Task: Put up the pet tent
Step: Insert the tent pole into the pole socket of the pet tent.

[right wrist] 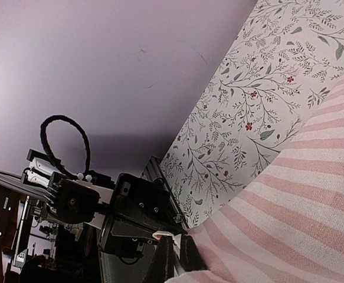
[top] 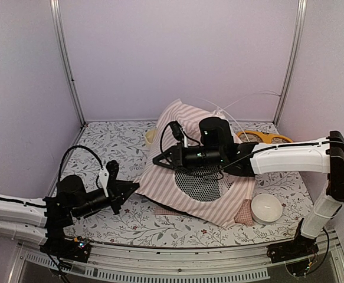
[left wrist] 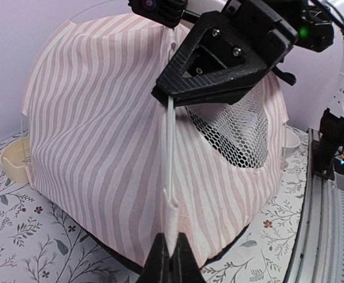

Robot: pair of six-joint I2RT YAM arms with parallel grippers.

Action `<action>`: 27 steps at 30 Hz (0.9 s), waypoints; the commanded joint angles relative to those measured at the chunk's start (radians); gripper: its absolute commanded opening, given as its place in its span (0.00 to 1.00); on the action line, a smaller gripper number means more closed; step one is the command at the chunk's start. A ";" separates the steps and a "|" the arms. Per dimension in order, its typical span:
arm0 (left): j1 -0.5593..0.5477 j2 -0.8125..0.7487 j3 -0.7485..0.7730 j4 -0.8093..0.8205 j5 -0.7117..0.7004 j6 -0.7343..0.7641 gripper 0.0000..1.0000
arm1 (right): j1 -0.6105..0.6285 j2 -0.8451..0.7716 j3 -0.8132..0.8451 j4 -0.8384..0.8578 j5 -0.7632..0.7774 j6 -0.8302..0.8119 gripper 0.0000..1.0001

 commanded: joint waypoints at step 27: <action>0.033 0.083 0.093 -0.095 0.041 0.025 0.00 | -0.003 -0.035 0.128 -0.184 0.228 -0.179 0.00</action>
